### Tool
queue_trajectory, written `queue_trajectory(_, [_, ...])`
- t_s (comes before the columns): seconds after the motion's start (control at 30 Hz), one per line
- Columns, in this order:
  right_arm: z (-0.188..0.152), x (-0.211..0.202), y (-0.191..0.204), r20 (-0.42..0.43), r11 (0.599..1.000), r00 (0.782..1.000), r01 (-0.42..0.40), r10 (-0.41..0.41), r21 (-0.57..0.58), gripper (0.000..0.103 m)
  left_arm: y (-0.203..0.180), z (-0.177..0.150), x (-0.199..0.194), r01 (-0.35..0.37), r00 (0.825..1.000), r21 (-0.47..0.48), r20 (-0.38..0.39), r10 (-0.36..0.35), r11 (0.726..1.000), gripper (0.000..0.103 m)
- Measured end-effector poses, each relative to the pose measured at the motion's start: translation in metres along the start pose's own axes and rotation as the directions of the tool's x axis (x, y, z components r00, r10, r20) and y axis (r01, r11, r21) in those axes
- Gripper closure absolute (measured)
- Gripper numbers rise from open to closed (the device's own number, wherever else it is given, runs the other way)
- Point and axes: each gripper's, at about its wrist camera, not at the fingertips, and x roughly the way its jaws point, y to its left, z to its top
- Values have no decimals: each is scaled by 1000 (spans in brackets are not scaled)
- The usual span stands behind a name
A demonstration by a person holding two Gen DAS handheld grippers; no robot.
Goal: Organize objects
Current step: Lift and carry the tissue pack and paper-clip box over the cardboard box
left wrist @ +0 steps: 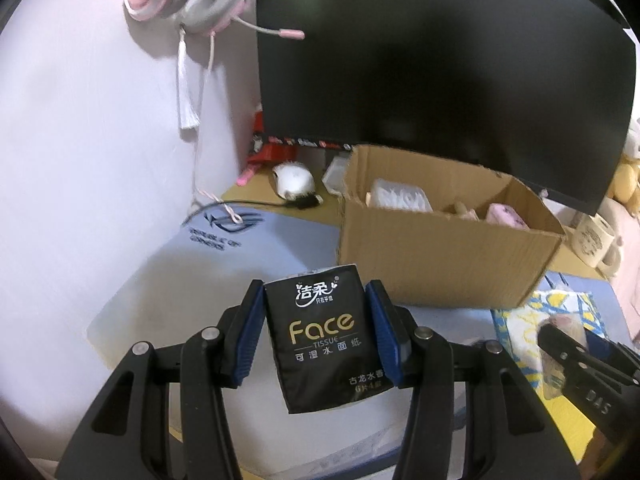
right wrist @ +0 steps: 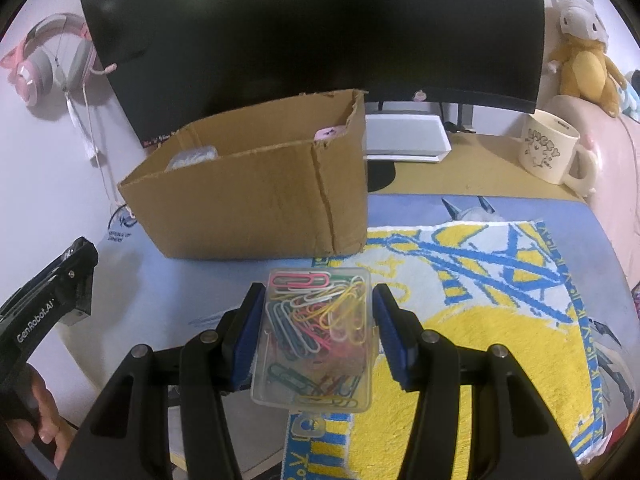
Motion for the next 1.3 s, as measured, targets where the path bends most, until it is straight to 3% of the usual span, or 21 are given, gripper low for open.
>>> queue_trajectory(0.23, [16,-18,-4,47,996,996,-73,71,48,45,6,31,-16,-18,998,-55,66,21,998,54])
queue_trajectory(0.33, [21,-25,-3,83,997,994,-68,64,42,45,5,41,-28,-34,993,-61,107,41,998,54])
queue_trajectory(0.63, [41,-49,-11,167,995,982,-96,89,40,45,-19,69,-54,-9,982,14,188,7,1000,53])
queue_trajectory(0.97, [69,-53,-18,170,995,981,-95,89,30,45,-50,94,-34,39,986,44,158,-45,998,53])
queue_trajectory(1.3, [115,-39,-18,194,992,978,-96,79,81,45,-47,110,-16,103,984,-18,147,-99,995,53])
